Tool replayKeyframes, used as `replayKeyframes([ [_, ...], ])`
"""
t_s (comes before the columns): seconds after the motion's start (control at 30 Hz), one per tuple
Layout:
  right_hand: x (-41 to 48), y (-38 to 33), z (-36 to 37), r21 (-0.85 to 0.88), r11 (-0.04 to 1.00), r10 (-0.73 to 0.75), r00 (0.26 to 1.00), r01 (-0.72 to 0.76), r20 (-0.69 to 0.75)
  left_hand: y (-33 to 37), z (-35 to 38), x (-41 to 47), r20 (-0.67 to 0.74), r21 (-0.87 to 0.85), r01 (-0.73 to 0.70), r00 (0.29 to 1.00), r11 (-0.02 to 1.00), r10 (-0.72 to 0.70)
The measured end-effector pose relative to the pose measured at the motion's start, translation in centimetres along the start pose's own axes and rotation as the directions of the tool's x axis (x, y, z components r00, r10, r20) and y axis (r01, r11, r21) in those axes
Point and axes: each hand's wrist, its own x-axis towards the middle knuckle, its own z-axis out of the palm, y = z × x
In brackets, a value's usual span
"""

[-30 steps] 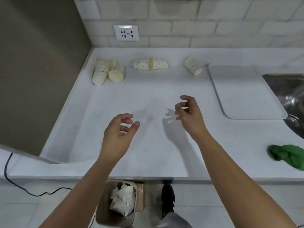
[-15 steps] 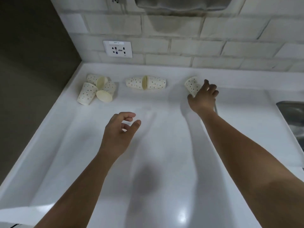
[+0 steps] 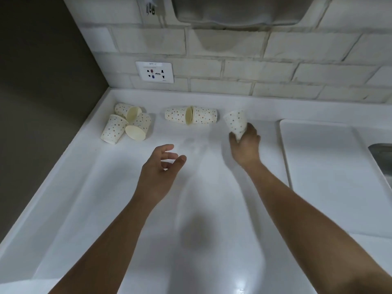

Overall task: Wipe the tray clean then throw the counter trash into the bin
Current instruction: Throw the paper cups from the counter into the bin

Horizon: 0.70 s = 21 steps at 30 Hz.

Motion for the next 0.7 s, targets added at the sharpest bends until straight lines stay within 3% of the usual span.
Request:
replayKeyframes([
  [0.1,-5.3,-4.4,1.0,0.366,0.916,-0.174,0.985,0.163,-0.002,0.6,0.6,1.0,0.053,-0.189,0.139,0.990,0.972,-0.131],
  [0.17,-8.8,-7.2,1.4,0.471,0.860,-0.247,0.968,0.195,0.050,1.3,0.9,1.5,0.099,-0.314,0.199,0.979,0.928,-0.176],
  [0.27,-12.5,-10.5,1.5,0.468,0.852,-0.351,0.920,0.236,0.175,2.0,0.9,2.3,0.110,-0.472,0.149,0.988,0.869,-0.110],
  [0.37,-12.8,-10.9,1.7,0.433,0.860,-0.417,0.861,0.269,0.292,1.7,0.0,3.1,-0.013,-0.529,0.125,0.988,0.839,-0.155],
  [0.47,-9.2,-10.1,2.0,0.469,0.844,-0.384,0.903,0.260,0.191,0.9,-1.3,3.7,-0.094,-0.531,0.117,0.976,0.839,-0.195],
  [0.57,-2.9,-10.2,2.7,0.296,0.928,-0.276,0.951,0.227,0.137,0.3,-2.5,3.8,-0.112,-0.512,0.084,0.980,0.855,-0.163],
  [0.63,1.0,-10.3,3.2,0.086,0.960,-0.279,0.939,0.266,0.200,0.0,-2.9,3.6,-0.112,-0.497,0.075,0.982,0.865,-0.150],
  [0.7,4.1,-9.8,4.2,-0.167,0.914,-0.301,0.893,0.371,0.333,-0.3,-3.1,3.6,-0.121,-0.490,0.069,0.982,0.869,-0.147],
])
